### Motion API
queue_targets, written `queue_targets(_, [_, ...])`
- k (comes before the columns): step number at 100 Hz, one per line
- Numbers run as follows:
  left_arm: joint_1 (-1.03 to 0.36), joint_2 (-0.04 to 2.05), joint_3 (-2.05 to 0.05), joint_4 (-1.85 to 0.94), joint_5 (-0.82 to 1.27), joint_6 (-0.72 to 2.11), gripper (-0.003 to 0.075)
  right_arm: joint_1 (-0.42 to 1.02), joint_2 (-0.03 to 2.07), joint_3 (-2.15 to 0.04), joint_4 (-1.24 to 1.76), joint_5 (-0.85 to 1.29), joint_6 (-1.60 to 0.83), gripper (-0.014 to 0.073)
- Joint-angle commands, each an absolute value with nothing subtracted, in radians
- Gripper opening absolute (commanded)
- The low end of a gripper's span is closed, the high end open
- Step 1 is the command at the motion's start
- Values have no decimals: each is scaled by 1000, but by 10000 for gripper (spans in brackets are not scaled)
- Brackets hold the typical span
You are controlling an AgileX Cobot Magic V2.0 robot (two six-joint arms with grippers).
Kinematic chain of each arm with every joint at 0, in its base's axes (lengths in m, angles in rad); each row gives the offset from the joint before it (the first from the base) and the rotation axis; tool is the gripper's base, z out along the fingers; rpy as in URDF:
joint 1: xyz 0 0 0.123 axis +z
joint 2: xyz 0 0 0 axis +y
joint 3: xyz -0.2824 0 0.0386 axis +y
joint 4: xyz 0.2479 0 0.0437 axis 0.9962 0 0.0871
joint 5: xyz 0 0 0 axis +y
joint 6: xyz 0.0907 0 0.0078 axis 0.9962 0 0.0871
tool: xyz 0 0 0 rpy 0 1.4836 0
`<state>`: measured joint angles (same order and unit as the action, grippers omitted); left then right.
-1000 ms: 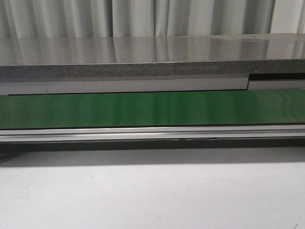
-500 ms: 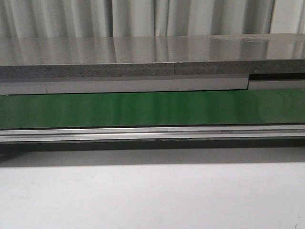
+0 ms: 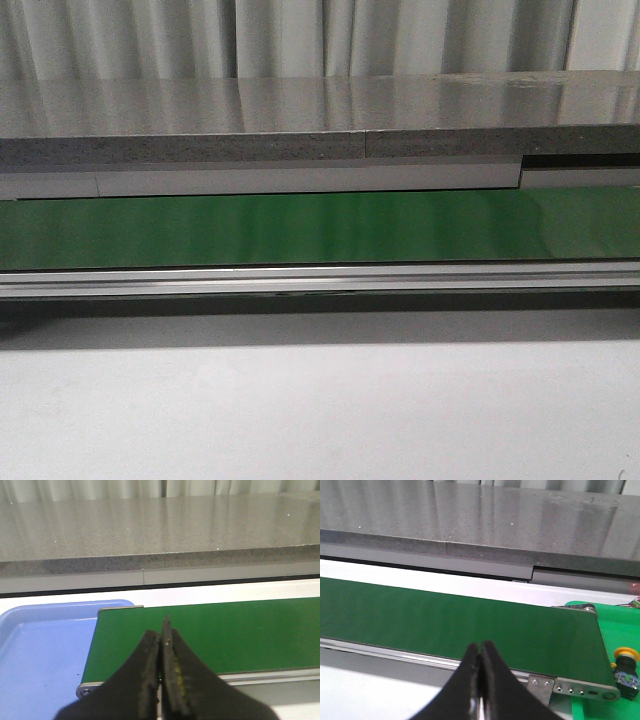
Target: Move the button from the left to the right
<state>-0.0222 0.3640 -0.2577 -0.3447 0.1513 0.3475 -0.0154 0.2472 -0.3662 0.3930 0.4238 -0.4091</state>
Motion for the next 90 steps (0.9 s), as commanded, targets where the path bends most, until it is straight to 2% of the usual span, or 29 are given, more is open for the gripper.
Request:
queue_targets(1, [-29, 370, -286, -358, 80, 344, -20, 13, 208, -336, 303, 291, -284, -67])
queue_targets(18, [-29, 370, -286, -358, 80, 344, -20, 32, 103, -217, 135, 200, -87, -67])
queue_targets(52, [-29, 370, -286, -358, 80, 344, -20, 32, -31, 12, 120, 24, -73, -67])
queue_targets(90, [-29, 370, -286, -358, 80, 344, -20, 31, -30, 13, 120, 45, -73, -67])
